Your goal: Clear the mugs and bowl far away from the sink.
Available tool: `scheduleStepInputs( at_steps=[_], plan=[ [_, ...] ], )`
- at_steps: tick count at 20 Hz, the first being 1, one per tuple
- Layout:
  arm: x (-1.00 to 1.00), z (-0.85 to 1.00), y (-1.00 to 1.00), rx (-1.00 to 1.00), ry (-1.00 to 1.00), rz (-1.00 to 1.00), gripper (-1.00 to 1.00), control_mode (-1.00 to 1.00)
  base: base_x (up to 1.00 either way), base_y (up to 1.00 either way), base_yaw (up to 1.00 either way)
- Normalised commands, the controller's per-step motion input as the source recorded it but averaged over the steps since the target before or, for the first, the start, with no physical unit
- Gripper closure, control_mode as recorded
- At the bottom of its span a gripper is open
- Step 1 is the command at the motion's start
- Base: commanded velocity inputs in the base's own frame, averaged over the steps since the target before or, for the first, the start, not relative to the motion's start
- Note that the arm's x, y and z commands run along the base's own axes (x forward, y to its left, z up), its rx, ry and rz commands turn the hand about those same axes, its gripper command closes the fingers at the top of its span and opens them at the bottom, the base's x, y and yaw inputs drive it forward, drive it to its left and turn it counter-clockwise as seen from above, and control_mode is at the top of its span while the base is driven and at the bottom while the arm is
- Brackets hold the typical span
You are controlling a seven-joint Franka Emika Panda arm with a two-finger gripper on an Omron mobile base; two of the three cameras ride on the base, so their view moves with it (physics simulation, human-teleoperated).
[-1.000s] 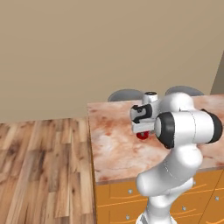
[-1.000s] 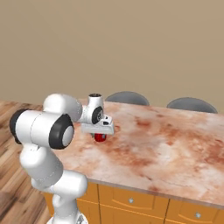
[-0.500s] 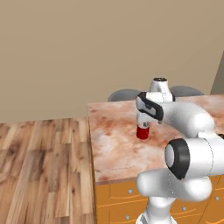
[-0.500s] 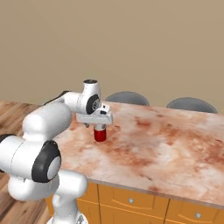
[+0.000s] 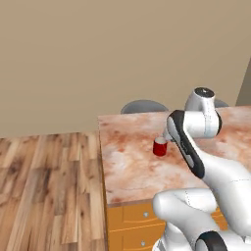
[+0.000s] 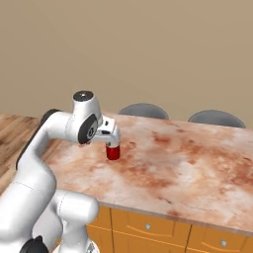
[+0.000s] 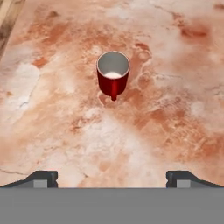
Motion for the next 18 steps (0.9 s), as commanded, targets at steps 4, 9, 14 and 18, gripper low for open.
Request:
scheduleStepInputs(
  at_steps=[4, 9, 14, 18],
  plan=[
    [-0.53, 0.48, 0.23, 0.0, -0.12, 0.0, -1.0, -1.0, 0.0, 0.0, 0.0],
    [-0.64, 0.97, 0.1, 0.0, -0.02, 0.0, -1.0, -1.0, 0.0, 0.0, 0.0],
    [-0.72, 0.8, 0.11, 0.0, 0.0, 0.0, -1.0, -1.0, 0.0, 0.0, 0.0],
    [-0.54, 0.13, 0.46, 0.0, -0.04, 0.0, -1.0, 1.0, -0.25, 0.24, 0.0]
  ],
)
